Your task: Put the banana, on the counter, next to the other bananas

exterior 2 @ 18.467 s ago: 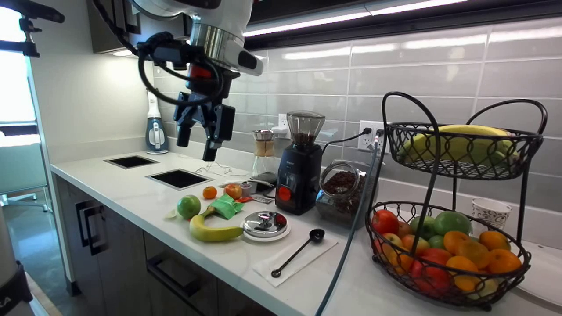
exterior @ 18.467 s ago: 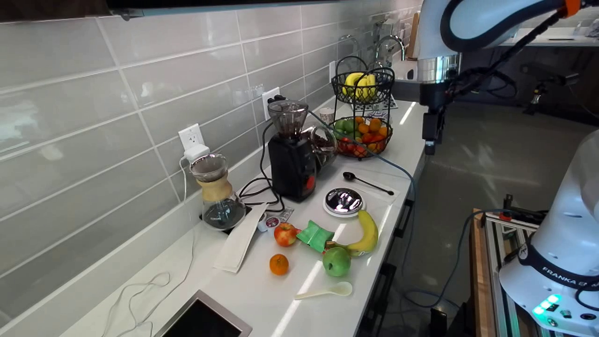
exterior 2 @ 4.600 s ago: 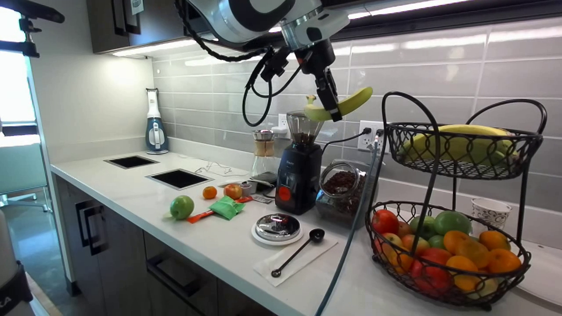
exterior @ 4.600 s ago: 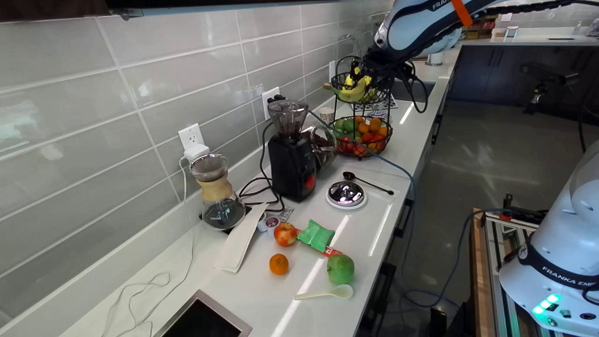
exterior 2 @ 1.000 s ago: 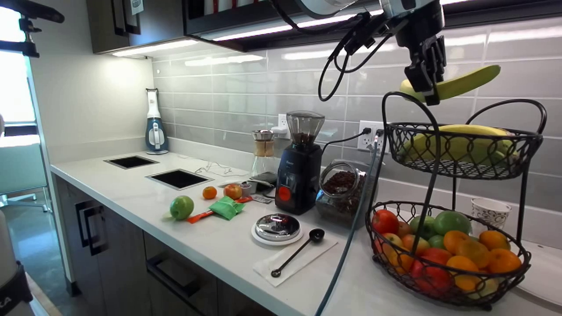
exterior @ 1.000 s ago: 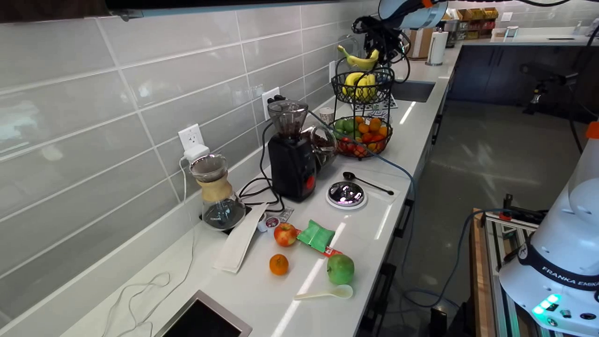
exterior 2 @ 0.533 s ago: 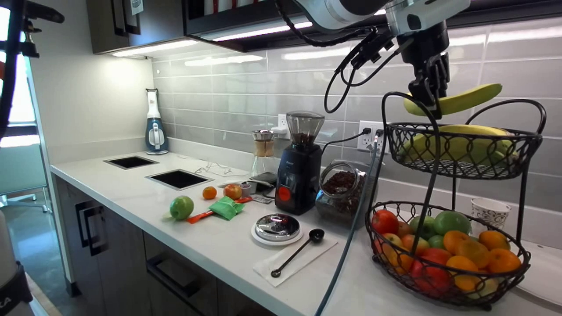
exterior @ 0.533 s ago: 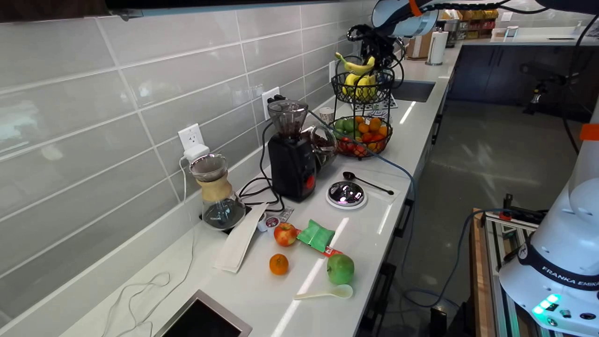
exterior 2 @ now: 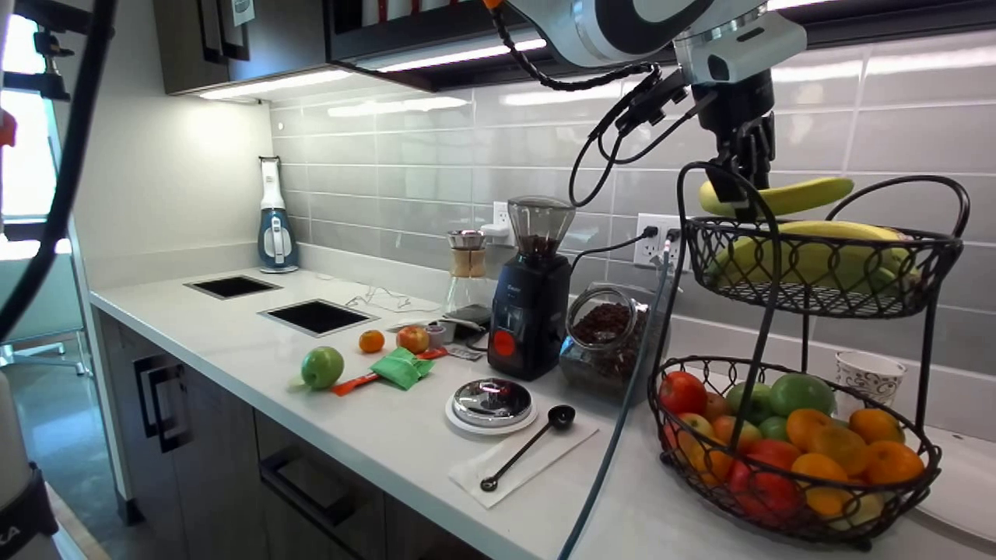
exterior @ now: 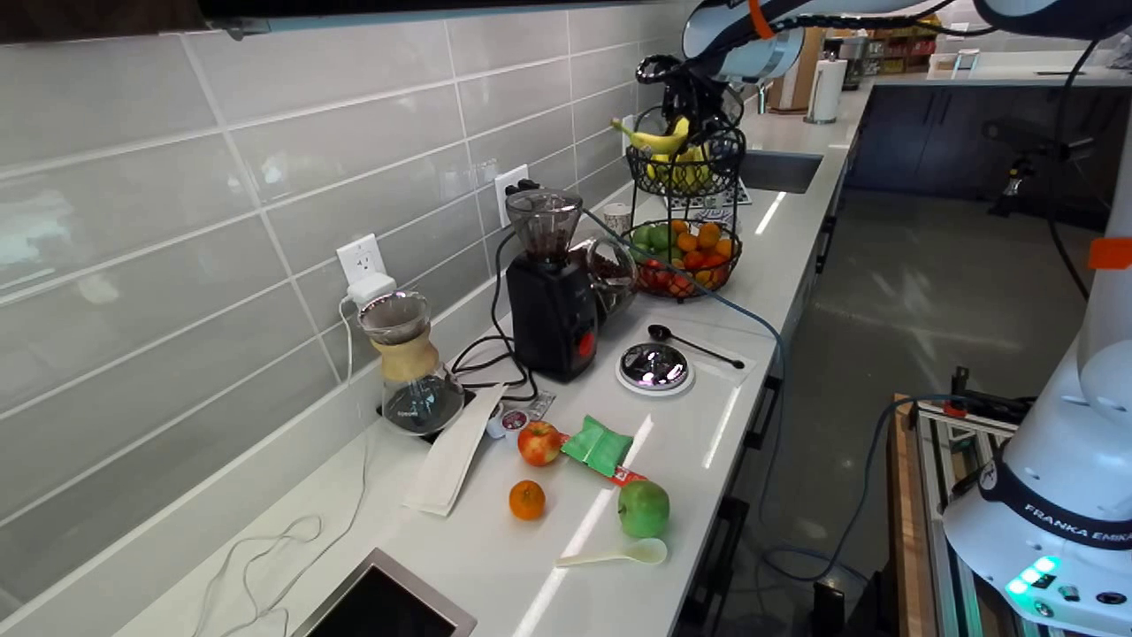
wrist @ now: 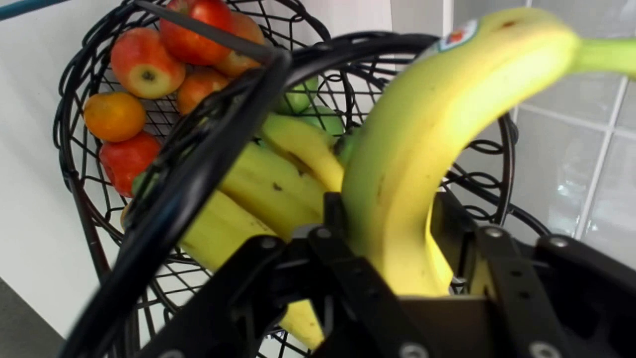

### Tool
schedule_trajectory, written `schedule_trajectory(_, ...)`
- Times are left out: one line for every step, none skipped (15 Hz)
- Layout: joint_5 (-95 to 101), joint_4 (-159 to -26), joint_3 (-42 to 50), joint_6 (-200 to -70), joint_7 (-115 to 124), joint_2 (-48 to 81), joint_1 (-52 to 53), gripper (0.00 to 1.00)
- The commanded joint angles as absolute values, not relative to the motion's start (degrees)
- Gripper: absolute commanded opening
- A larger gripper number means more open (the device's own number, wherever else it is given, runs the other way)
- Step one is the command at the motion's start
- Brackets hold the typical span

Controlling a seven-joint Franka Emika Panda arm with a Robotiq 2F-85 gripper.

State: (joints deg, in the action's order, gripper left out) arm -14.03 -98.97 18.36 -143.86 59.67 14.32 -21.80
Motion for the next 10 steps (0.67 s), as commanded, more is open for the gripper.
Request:
schedule_trajectory(-16.7,-96.4,18.2,-140.9,58.9,14.7,-21.4,0.82)
schedule_trajectory(-16.3,-96.3,18.3,-140.6,59.4,14.4,-21.1,0.89)
schedule_trajectory(-16.0,-96.4,18.3,-140.9,59.3,14.2,-20.9,0.98)
schedule_trajectory(-15.7,-96.8,18.4,-141.2,59.3,13.6,-20.6,1.00)
schedule_trajectory(-15.0,-97.0,18.6,-141.6,59.7,13.2,-20.3,1.00)
schedule_trajectory(-14.4,-97.3,18.8,-141.7,59.6,12.6,-20.1,1.00)
schedule_trajectory(-13.9,-97.5,19.0,-141.7,59.8,12.0,-20.0,1.00)
schedule_trajectory(-13.1,-97.8,19.3,-141.5,60.2,11.3,-19.7,1.00)
schedule_trajectory(-12.3,-98.3,19.5,-141.4,60.4,10.6,-19.6,1.00)
schedule_trajectory(-11.3,-98.5,20.0,-142.1,61.0,10.1,-19.4,1.00)
